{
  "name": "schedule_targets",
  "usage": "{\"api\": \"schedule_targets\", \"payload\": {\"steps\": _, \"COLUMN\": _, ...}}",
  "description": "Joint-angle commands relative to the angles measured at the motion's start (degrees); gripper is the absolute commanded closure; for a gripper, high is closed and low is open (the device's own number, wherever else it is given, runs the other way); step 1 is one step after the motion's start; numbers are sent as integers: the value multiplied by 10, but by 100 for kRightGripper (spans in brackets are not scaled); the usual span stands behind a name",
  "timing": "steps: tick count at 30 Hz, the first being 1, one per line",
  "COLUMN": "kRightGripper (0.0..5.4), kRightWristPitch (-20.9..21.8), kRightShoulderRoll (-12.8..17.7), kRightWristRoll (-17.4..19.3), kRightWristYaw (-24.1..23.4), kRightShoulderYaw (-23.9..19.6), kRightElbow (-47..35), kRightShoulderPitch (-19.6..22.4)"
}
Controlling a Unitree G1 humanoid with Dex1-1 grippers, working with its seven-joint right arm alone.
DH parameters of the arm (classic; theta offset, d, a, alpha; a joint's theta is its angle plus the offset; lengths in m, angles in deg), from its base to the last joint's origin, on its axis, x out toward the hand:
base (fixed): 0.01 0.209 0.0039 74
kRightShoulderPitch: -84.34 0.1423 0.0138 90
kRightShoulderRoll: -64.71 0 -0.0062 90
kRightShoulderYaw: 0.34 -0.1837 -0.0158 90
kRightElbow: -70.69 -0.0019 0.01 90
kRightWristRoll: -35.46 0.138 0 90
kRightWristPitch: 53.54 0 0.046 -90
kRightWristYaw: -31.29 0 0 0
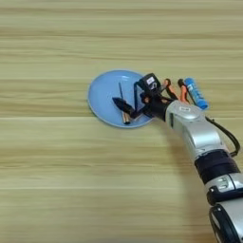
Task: Move the objects on the table
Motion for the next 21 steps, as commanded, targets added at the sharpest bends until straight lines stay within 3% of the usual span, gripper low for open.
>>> {"api": "schedule_targets", "payload": {"steps": 1, "kRightGripper": 3, "kRightWristPitch": 5, "kRightShoulderRoll": 7, "kRightWristRoll": -6, "kRightWristYaw": -5, "kRightShoulderYaw": 2, "kRightElbow": -20, "kRightShoulderPitch": 32}}
{"api": "schedule_targets", "payload": {"steps": 7, "kRightGripper": 3, "kRightWristPitch": -4, "kRightShoulderRoll": 6, "kRightWristRoll": -13, "kRightWristYaw": -7, "kRightShoulderYaw": 5, "kRightElbow": -14, "kRightShoulderPitch": 38}}
{"api": "schedule_targets", "payload": {"steps": 21, "kRightGripper": 170, "kRightWristPitch": -49, "kRightShoulderRoll": 5, "kRightWristRoll": -25, "kRightWristYaw": 4, "kRightShoulderYaw": 17, "kRightElbow": 0, "kRightShoulderPitch": 59}}
